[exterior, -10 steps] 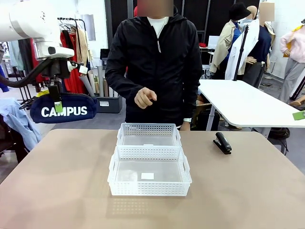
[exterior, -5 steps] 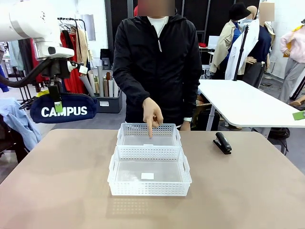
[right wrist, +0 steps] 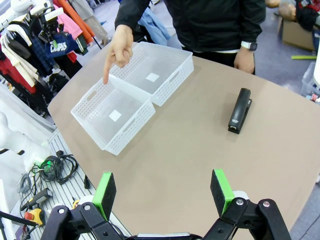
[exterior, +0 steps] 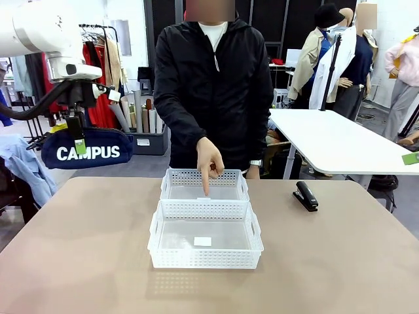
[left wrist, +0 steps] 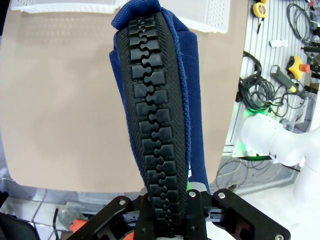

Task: Distribute items into two baskets.
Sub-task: Place the picked Pencil pouch into the Organizing basket as instructed by the person.

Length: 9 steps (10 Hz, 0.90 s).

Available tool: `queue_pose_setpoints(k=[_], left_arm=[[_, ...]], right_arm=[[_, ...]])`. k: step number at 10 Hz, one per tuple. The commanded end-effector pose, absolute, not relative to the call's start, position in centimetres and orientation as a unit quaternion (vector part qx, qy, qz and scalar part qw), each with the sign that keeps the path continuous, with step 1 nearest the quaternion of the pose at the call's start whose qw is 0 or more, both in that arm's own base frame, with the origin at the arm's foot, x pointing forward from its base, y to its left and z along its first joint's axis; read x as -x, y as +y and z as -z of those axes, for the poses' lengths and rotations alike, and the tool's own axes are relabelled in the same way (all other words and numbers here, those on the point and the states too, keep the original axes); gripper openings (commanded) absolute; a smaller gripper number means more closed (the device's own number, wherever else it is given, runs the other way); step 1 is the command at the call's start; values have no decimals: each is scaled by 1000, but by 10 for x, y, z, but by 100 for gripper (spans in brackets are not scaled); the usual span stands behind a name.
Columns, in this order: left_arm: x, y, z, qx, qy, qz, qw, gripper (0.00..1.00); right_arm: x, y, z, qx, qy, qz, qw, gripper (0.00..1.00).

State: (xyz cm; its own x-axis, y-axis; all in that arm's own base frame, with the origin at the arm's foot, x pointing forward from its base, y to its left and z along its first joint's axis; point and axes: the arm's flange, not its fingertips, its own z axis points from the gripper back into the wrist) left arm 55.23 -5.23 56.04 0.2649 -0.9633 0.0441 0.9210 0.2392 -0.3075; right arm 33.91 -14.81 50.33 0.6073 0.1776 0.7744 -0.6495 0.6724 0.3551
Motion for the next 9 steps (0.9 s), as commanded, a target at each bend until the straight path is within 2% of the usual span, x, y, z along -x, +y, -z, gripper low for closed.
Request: queue_pose_setpoints(k=[1,6,9], left_arm=[[-552,-51,-561,137,76,600,784,0],[-543,-55,-560,135,71,590,793,0],[-504,-67,-566,129,51,595,792,0]], right_arm=[[-343,-149,-505,-325,-385,-253,826,100],[-343,-149,-505,-325,-385,-253,826,100],[-343,-149,-505,-325,-385,-253,826,100]])
